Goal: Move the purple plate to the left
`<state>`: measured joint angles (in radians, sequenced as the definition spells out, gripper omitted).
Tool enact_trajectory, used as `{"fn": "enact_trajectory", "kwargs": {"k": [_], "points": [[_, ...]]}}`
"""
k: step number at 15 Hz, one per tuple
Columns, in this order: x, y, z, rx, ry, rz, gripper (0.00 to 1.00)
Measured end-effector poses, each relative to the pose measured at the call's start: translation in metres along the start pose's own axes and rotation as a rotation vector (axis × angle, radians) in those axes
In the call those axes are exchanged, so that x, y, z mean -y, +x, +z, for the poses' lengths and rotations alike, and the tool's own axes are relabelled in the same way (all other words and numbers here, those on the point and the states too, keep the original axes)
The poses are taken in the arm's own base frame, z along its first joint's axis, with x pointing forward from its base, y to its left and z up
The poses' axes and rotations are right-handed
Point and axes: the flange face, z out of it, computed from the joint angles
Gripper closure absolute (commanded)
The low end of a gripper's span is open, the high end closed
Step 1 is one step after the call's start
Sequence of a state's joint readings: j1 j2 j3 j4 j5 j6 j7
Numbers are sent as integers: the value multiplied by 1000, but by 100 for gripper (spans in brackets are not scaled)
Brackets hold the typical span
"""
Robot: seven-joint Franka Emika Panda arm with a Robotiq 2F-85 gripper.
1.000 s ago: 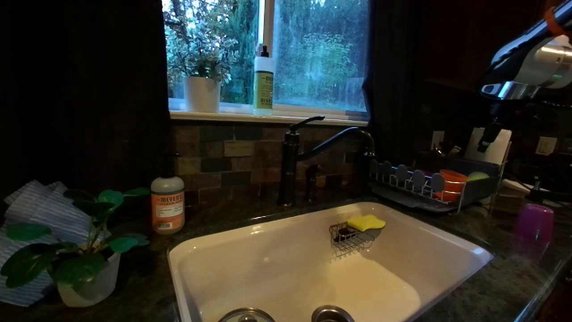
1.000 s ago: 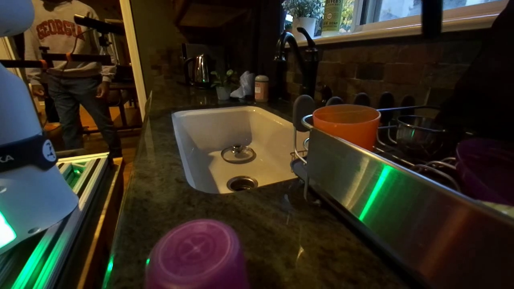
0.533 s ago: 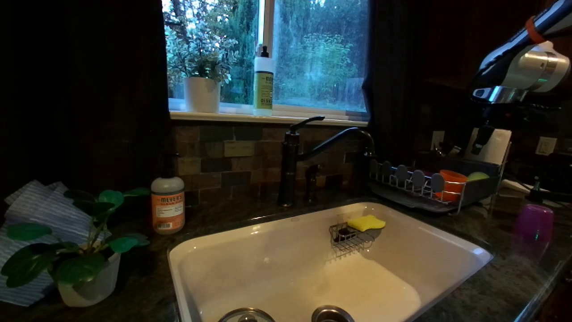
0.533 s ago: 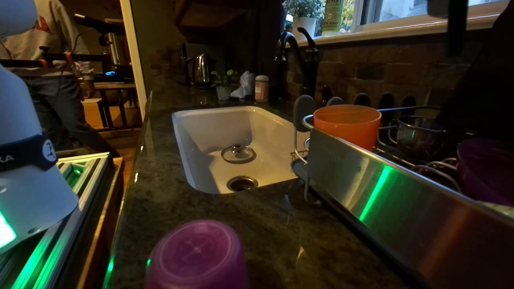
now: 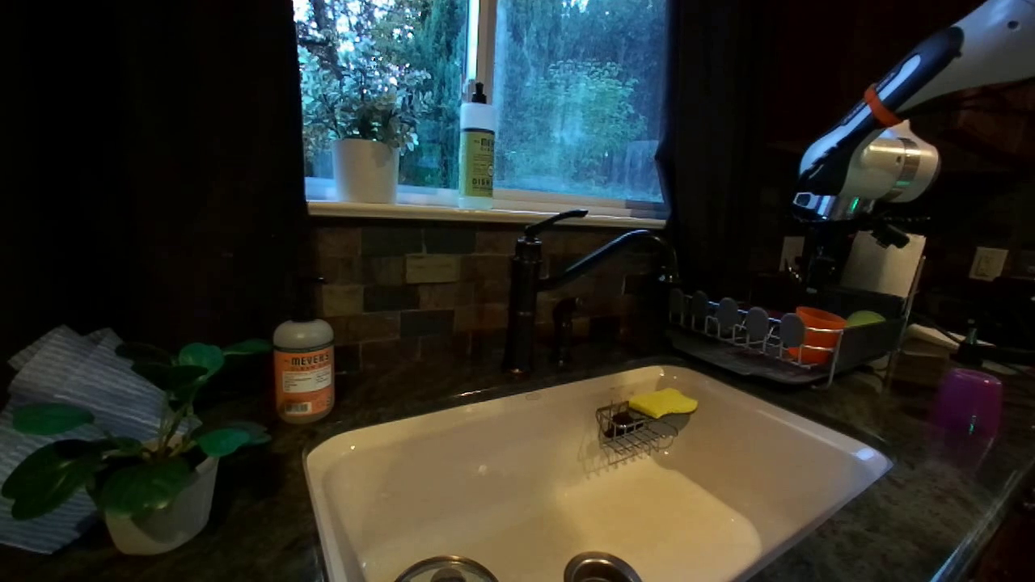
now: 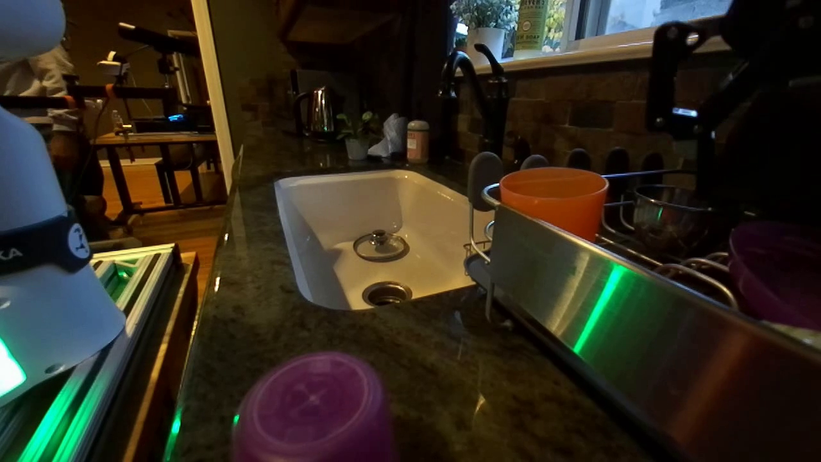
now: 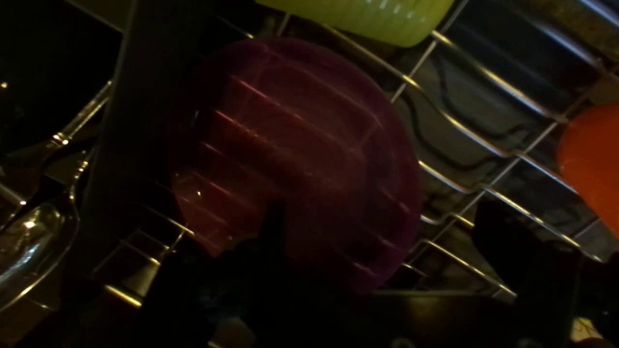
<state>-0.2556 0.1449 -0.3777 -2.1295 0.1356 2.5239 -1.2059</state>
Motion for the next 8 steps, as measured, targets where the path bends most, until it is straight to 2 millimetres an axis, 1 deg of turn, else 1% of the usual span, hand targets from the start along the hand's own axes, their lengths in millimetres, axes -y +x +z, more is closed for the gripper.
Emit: {"fn": "enact_trajectory", "kwargs": {"k": [1,2,4,7,8], "points": [[0,4,8,5,8,-3,37],[0,8,16,8,16,-6,47],[0,14,28,10,31,-8,62],[0,21,42,11,47,-13,86],[1,23,45,11,53,-17,92]]}}
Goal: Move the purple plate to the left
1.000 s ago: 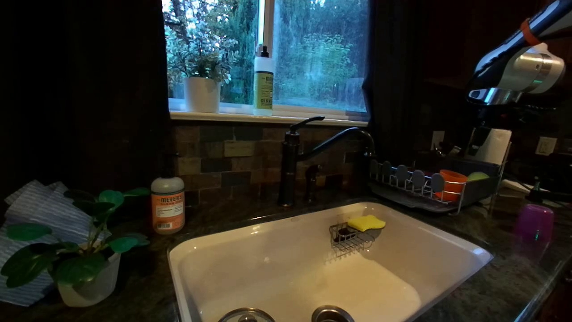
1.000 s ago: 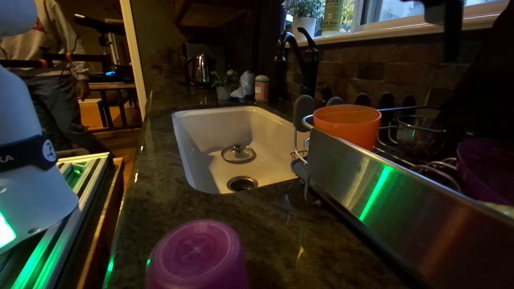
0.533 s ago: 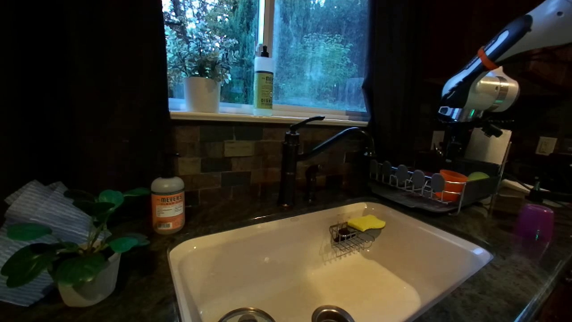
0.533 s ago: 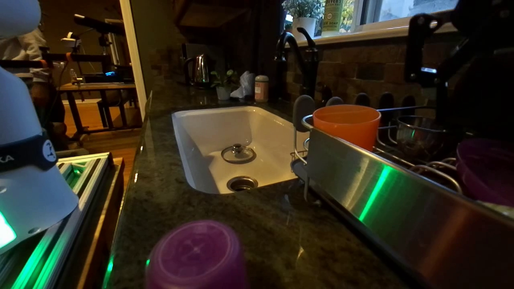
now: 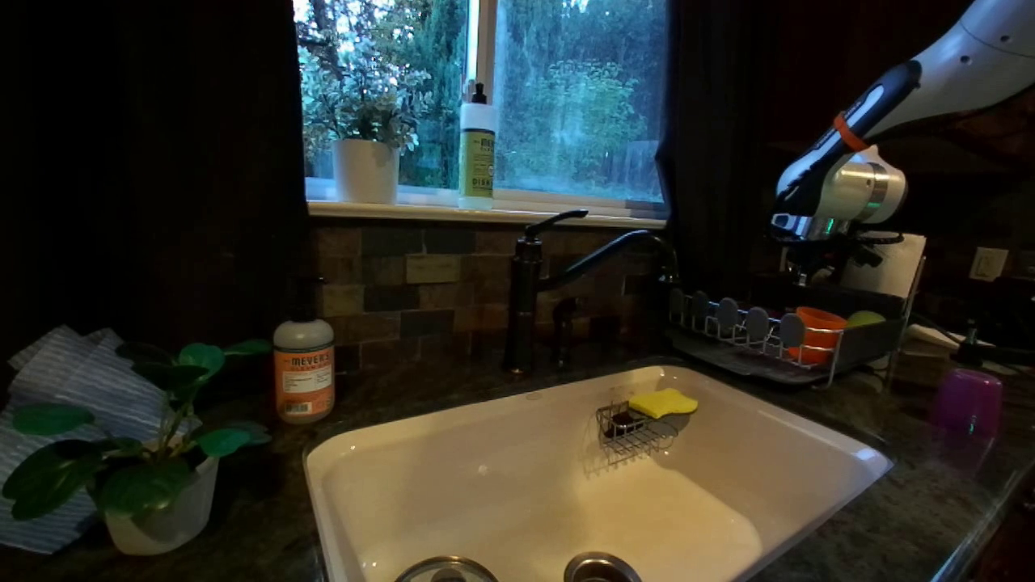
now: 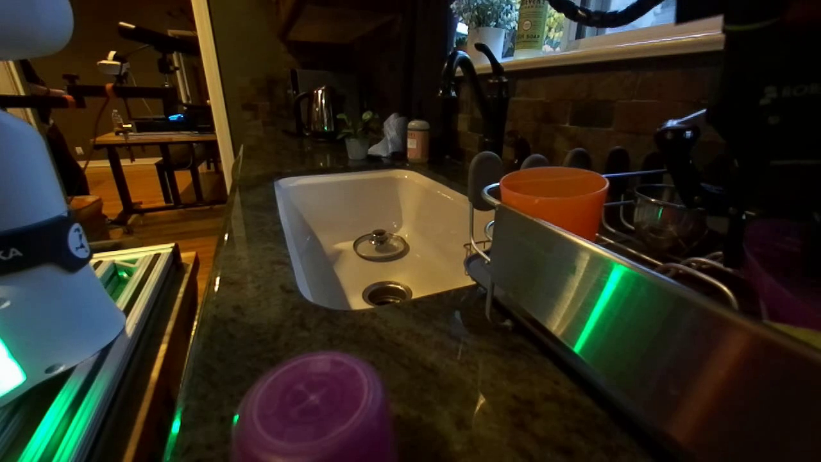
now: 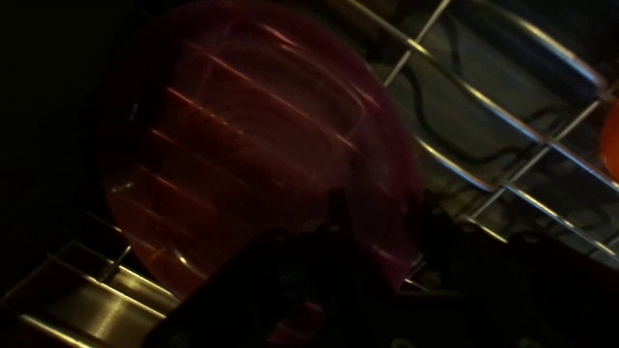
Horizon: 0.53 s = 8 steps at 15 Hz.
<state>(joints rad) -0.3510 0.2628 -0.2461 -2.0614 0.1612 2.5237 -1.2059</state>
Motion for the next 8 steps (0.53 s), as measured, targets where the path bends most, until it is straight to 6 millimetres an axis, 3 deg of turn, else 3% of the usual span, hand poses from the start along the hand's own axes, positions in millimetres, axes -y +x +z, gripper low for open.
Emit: {"fn": "enact_trajectory", "kwargs": {"k": [1,5,8], "points": [[1,3,3,0,5,-4,100],[3,11,3,-9,9,-16,99],[1,15,-13,-20,-15,-30,99]]}}
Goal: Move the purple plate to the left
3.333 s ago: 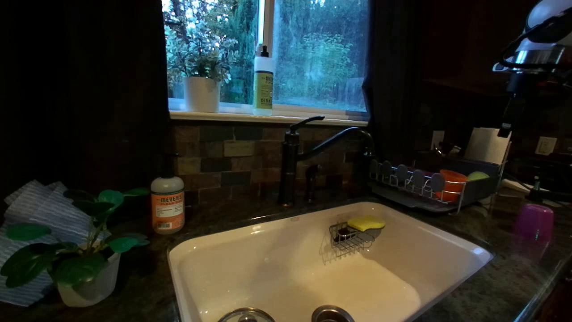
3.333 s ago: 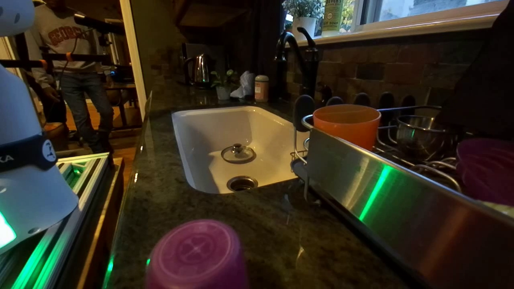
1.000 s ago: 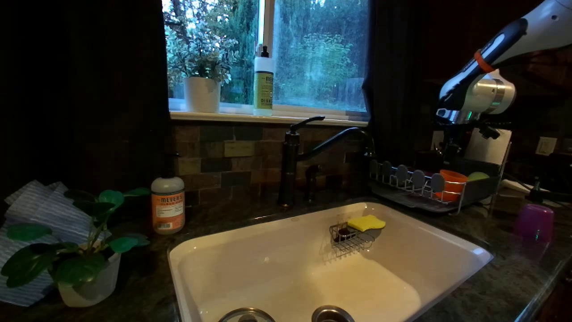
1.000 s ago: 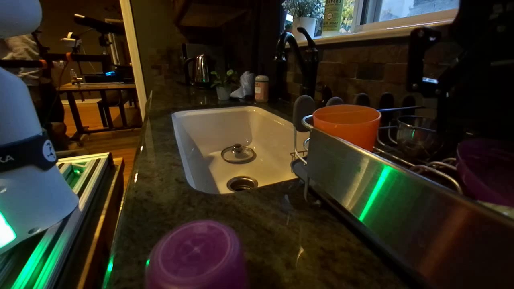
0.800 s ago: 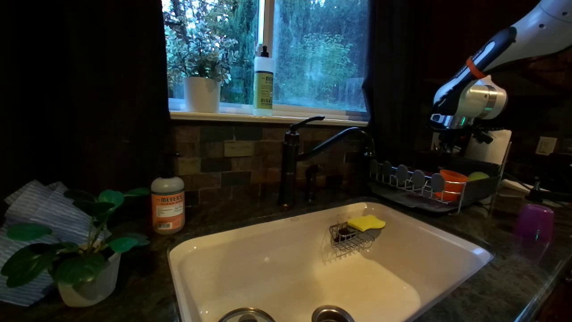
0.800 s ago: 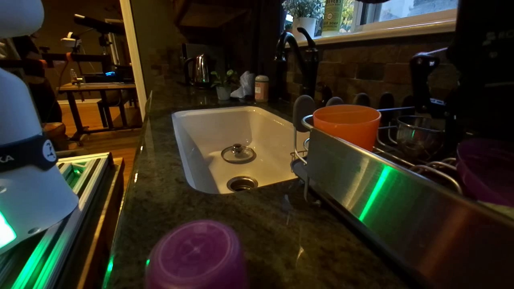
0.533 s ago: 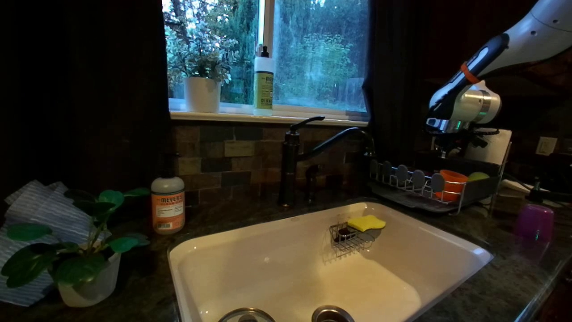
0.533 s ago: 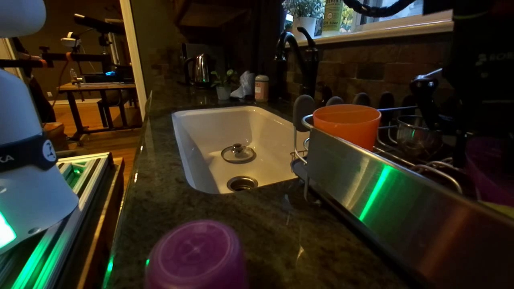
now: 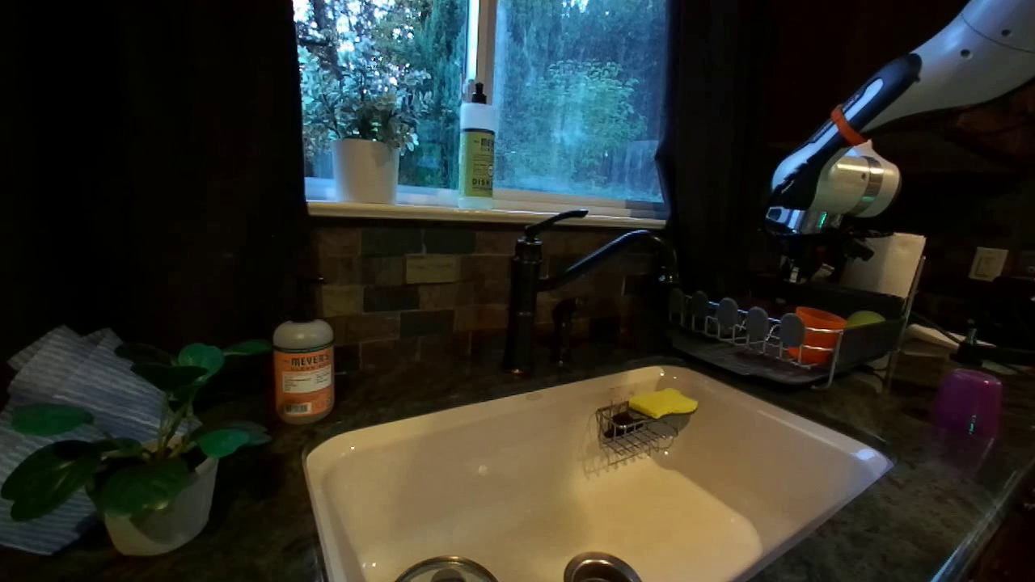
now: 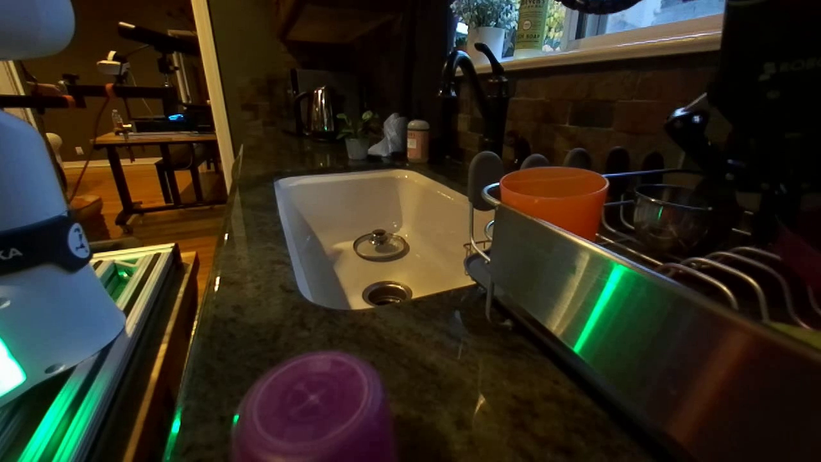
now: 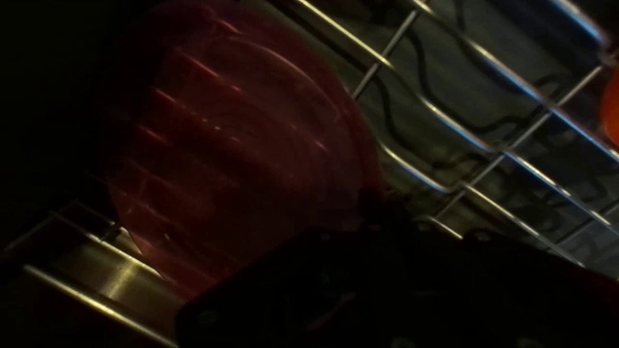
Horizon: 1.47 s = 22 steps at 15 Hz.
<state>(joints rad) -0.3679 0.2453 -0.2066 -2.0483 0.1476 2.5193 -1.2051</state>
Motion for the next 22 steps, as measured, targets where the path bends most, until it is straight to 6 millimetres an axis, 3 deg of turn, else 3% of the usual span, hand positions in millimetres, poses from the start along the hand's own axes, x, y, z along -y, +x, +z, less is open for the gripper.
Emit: {"fn": "enact_trajectory", "kwargs": {"k": [4,8,10,13,16,19,21,22], "points": [[15,1,-53,-50,-19,-92,99],[54,3,-135,-125,34,-289,99],[77,16,-182,-157,33,-391,99],[124,57,-249,-205,21,-550,99],[183,116,-297,-250,16,-729,99],[257,180,-316,-284,31,-918,96],[304,210,-311,-286,61,-1022,96],[315,218,-307,-283,72,-1045,96]]}}
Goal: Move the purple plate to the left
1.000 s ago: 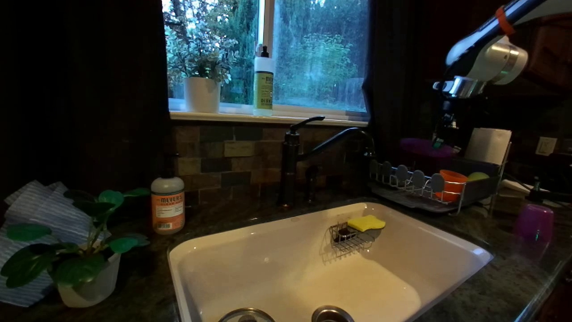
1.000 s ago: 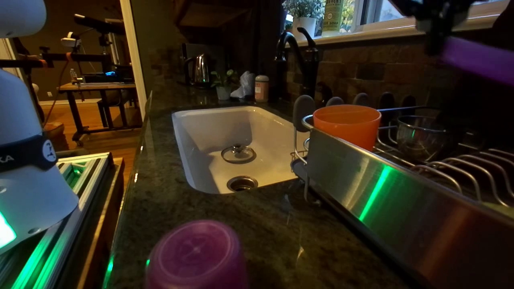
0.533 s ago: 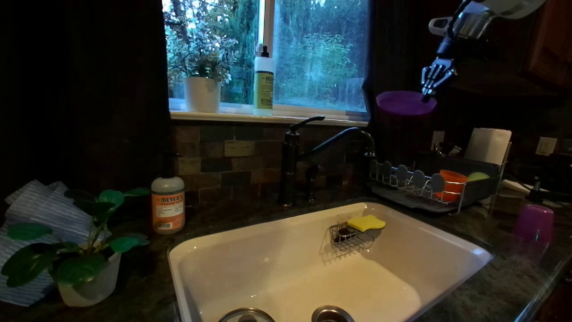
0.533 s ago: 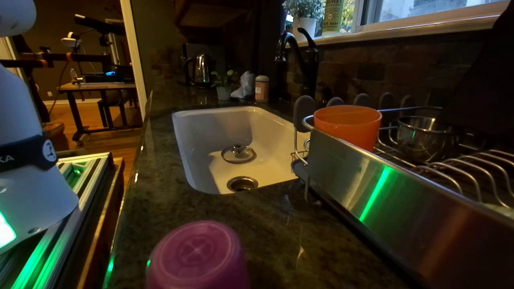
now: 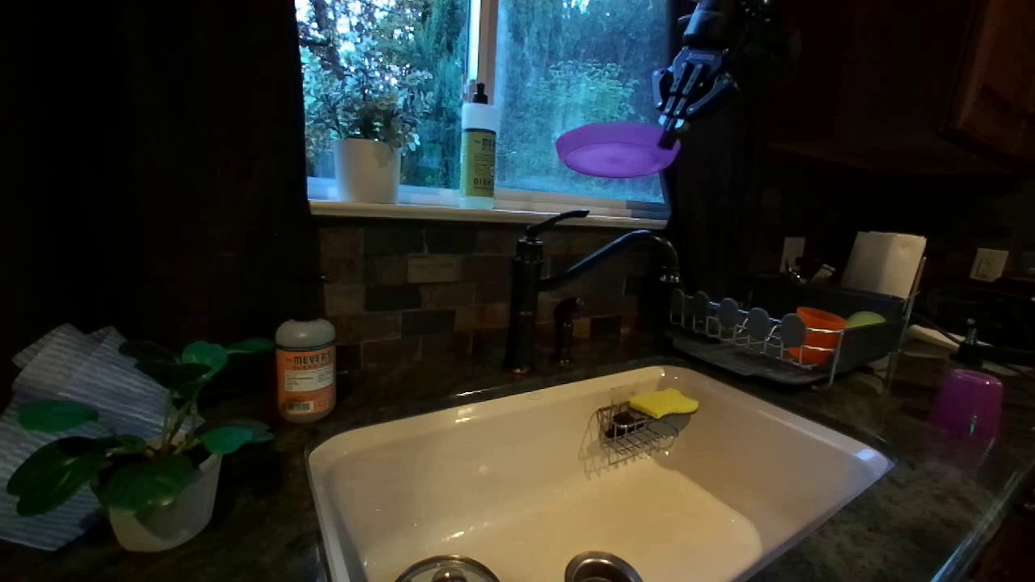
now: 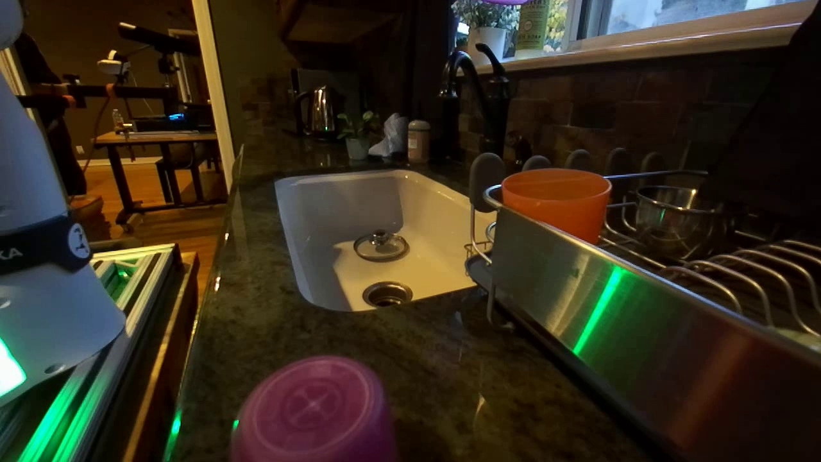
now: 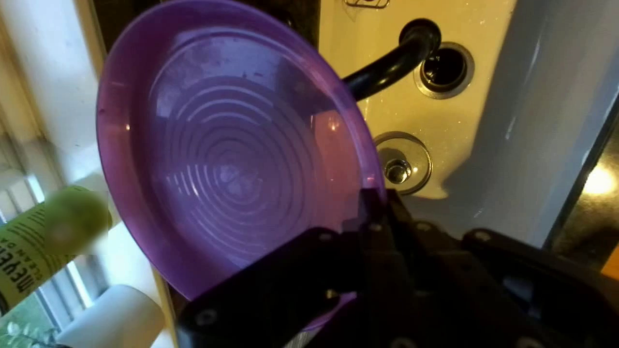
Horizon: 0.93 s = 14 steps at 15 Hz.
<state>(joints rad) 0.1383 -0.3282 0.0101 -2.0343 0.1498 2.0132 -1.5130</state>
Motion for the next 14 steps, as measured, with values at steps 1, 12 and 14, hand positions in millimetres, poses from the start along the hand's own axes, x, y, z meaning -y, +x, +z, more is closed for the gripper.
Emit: {"fn": "enact_trajectory", "kwargs": {"k": [1,12,14], "points": [[-1,3,4,-1,6,-5,96],[-50,70,-4,29,10,-237,99],[-65,113,3,6,24,-339,99]]}}
